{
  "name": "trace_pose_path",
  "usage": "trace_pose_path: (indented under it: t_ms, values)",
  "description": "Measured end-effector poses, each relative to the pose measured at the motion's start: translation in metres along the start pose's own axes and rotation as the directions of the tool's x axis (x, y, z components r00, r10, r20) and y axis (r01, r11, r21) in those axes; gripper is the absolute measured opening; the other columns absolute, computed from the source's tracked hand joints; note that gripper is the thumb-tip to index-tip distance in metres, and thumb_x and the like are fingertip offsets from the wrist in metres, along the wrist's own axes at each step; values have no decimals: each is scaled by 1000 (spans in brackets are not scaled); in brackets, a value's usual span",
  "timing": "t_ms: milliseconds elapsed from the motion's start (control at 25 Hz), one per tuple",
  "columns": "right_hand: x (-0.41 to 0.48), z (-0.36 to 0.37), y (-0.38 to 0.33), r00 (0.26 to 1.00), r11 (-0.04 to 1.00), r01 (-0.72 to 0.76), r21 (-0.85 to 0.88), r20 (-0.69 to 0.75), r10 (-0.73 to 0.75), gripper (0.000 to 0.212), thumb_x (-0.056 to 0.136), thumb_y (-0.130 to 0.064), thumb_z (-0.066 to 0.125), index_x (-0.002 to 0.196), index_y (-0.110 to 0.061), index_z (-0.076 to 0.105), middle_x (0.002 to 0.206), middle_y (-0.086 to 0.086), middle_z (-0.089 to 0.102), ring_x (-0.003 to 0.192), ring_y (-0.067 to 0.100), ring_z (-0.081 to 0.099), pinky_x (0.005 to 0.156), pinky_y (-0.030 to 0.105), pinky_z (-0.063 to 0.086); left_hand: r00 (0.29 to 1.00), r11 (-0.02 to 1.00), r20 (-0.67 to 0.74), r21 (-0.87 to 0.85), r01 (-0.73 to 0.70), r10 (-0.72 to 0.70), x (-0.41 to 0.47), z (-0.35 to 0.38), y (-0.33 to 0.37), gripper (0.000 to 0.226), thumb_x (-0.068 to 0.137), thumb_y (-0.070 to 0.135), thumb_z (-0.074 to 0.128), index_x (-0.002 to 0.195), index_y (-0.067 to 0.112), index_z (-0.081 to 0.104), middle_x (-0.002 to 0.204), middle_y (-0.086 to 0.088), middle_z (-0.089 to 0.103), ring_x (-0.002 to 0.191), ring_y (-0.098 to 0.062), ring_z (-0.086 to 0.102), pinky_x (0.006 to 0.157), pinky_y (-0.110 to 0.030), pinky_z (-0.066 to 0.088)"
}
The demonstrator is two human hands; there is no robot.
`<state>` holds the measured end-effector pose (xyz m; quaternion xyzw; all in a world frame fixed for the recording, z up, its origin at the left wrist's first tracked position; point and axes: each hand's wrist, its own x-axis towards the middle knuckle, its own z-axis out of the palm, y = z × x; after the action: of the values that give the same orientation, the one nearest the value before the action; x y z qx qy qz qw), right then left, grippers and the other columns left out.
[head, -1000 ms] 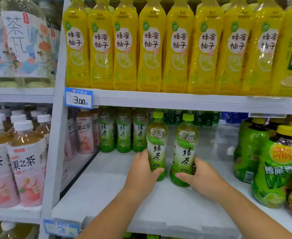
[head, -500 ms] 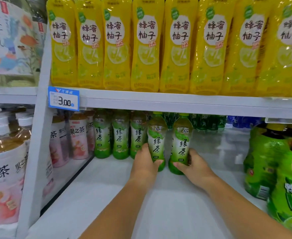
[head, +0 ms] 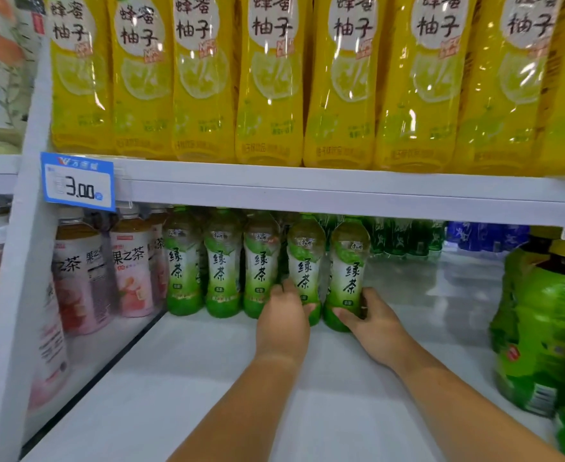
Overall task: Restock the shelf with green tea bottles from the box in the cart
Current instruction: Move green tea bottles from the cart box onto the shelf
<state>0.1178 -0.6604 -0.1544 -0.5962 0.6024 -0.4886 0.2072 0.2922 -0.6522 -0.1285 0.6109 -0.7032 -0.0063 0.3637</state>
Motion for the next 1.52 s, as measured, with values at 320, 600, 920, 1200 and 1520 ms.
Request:
trace_pose_path:
  t_ms: [320,600,920,1200,1520]
  values:
    - [3,6,1,999,999,34,-43,-1,-34,51,90,-42,70,135,-25,51,112,-7,67,104,14,63,91,32,50,997,997,-73,-78,2,-7,3,13,-8,47,94,45,63,128,14,52,125,-6,55,114,-24,56,86,-35,49]
    - [4,7,-3,1000,994,1,-113,1,-1,53,92,-48,64,138,-25,49,108,-8,60,98,14,56,83,28,42,997,989,-50,-142,49,-57,4,12,-8,45,92,45,67,124,14,58,123,-6,58,111,-26,59,86,-38,53]
    - [4,5,-2,999,997,-35,-75,-19,33,44,89,-44,69,129,-29,58,103,-11,63,95,12,59,80,25,42,991,973,11,-190,131,-132,-2,5,-11,28,96,39,60,112,17,64,112,-3,65,101,-26,62,82,-39,54]
    - [0,1,-7,996,998,-22,-64,-85,17,34,85,-34,77,115,-21,64,93,-9,65,90,15,63,78,21,46,959,932,223,-279,232,-172,-16,-18,-3,28,100,32,54,111,7,60,108,-13,65,102,-33,61,75,-29,41]
    - [-63,-16,-43,989,977,-144,-156,-33,141,11,94,-43,61,94,-33,57,88,-8,60,75,6,55,62,23,40,918,871,375,-401,286,-129,-75,-78,-8,55,99,41,57,142,8,48,130,-12,59,116,-31,58,97,-35,49]
